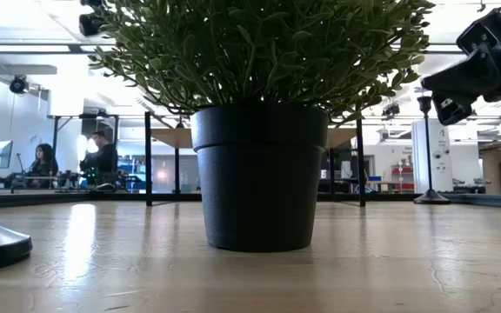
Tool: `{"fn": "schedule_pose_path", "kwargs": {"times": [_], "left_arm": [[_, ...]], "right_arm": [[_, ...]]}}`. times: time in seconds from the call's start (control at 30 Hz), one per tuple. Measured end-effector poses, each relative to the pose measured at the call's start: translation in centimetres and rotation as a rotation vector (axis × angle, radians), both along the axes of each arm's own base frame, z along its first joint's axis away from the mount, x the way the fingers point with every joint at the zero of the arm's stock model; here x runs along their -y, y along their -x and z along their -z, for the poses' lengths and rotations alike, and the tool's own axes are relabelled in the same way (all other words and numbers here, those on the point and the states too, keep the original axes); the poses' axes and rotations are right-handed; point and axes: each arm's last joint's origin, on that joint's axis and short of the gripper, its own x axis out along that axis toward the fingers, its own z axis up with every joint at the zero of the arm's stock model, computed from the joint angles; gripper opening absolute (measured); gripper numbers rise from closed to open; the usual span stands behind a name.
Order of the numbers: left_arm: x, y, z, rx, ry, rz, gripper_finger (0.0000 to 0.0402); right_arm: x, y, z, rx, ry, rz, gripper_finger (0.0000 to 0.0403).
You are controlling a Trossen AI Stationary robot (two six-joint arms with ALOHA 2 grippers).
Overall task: Pick & Place candle stick holders
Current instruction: Put the black candle holder on the shelf
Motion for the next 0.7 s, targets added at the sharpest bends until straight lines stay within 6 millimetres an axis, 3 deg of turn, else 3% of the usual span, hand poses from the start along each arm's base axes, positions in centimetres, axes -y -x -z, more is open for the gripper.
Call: {"fn": "schedule_pose_path", "kwargs": {"times": [0.2, 0.5, 0.7], "left_arm": [[3.0, 2.4, -0.4, 0.173, -0.042, -0.007, 0.0264], [4.5, 4.0, 2.8, 0.365, -0.062, -0.004, 0.0264], [4.5, 3.8, 5.5, 0.429, -0.072, 0.002, 0.0264]], "right_arm": [[0.1, 0.0, -0.6, 0.053, -0.371, 0.075, 0.0008], [0.1, 0.0, -0.2, 0.015, -0.368, 0.085, 0.0008], [0.1, 0.0, -0.3, 0.021, -0.427, 0.088, 0.0008]]}}
